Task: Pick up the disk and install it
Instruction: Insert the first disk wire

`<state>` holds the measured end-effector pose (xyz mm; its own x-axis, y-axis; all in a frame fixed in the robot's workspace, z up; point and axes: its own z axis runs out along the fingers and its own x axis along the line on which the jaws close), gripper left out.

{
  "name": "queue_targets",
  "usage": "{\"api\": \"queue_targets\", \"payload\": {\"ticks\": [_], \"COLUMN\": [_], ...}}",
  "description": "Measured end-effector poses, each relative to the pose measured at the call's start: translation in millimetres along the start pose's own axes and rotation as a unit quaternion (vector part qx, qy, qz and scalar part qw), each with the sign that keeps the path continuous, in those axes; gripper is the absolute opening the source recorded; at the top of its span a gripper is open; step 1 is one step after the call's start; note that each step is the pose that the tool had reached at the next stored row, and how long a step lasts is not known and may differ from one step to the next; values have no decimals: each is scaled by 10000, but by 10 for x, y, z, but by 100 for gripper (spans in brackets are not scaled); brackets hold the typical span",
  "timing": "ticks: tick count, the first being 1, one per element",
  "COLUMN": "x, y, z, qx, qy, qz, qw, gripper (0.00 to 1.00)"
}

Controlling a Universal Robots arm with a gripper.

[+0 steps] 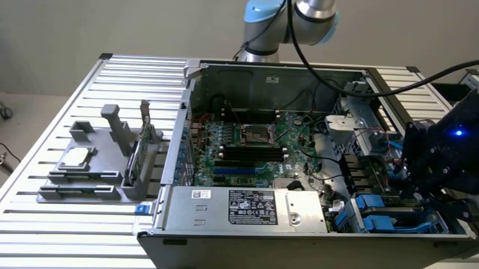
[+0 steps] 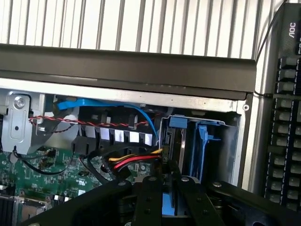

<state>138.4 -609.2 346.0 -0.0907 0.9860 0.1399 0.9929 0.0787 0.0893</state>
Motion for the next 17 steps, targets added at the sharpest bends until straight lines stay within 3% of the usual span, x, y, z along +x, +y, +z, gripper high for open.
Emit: {"api": "queue_targets", "payload": {"ticks": [5,17], "x": [34,31], "y": [38,49], "z": [34,48], "qx": [0,-8], "qy": [-9,-81], "qz": [35,146], "qw": [10000,9999], "gripper": [18,18]}}
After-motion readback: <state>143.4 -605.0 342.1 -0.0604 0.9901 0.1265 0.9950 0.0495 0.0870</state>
